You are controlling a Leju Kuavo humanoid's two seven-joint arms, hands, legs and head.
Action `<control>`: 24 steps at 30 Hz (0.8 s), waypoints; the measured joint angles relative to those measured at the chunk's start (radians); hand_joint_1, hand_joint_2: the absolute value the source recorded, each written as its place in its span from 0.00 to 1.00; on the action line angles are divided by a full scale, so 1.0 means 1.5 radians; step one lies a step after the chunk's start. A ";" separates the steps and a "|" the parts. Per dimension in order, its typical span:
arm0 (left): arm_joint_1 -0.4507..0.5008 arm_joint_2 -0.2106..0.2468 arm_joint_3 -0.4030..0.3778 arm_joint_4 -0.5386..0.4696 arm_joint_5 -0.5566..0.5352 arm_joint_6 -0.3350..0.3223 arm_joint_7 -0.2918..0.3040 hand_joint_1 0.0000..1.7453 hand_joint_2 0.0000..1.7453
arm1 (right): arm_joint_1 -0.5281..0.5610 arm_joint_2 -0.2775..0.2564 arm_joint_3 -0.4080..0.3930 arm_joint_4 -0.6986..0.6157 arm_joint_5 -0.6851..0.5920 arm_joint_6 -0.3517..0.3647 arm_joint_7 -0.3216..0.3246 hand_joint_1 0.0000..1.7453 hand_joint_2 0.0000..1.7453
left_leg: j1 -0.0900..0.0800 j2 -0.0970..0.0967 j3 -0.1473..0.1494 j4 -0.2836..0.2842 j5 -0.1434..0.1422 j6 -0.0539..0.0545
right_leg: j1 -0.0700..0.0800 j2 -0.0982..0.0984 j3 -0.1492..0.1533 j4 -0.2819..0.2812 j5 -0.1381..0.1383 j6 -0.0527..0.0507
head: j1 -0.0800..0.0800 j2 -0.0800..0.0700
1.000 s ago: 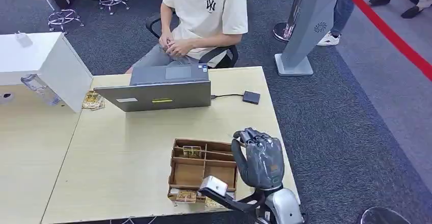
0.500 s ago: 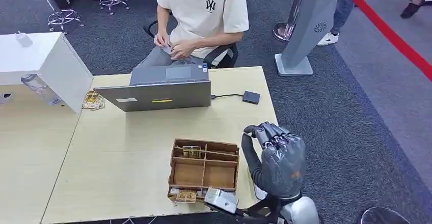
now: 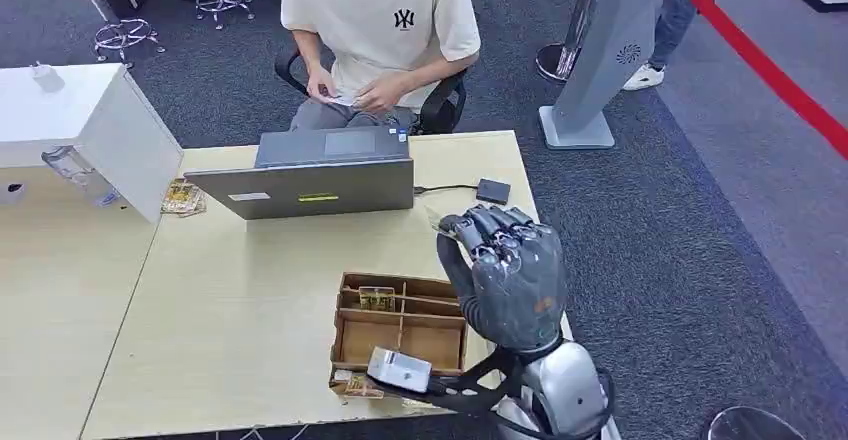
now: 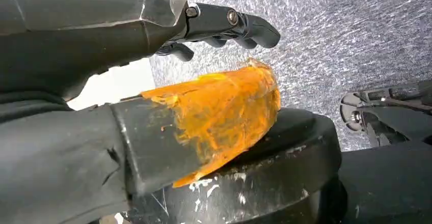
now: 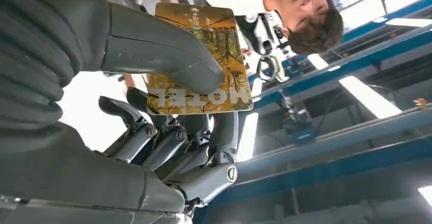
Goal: Pass the card to the sensor for recognition and then transmit it.
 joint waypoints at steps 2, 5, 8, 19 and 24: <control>0.000 0.001 0.000 0.000 -0.013 -0.003 0.002 0.00 0.00 | -0.036 -0.001 0.000 0.026 0.009 0.009 0.007 1.00 1.00 | 0.000 0.000 0.000 0.000 0.000 0.000 | 0.000 0.000 0.000 0.000 0.000 0.000 | 0.000 0.000; 0.000 0.002 0.000 0.000 -0.030 -0.008 0.004 0.00 0.00 | -0.086 -0.002 0.000 0.064 0.027 0.025 0.020 1.00 1.00 | 0.000 0.000 0.000 0.000 0.000 0.000 | 0.000 0.000 0.000 0.000 0.000 0.000 | 0.000 0.000; 0.000 0.003 0.000 0.000 -0.048 -0.012 0.004 0.00 0.00 | -0.142 -0.002 -0.001 0.114 0.036 0.041 0.037 1.00 1.00 | 0.000 0.000 0.000 0.000 0.000 0.000 | 0.000 0.000 0.000 0.000 0.000 0.000 | 0.000 0.000; -0.001 0.004 0.000 0.000 -0.096 -0.023 0.006 0.00 0.00 | -0.338 -0.016 0.024 0.343 0.036 0.031 0.170 1.00 1.00 | 0.000 0.000 0.000 0.000 0.001 0.000 | 0.000 0.000 0.000 0.000 0.001 0.000 | 0.000 0.000; -0.001 0.005 0.000 0.000 -0.112 -0.025 0.007 0.00 0.00 | -0.409 -0.023 0.050 0.439 0.036 0.025 0.212 1.00 1.00 | 0.000 0.000 0.000 0.000 0.001 0.000 | 0.000 0.000 0.000 0.000 0.001 0.000 | 0.000 0.000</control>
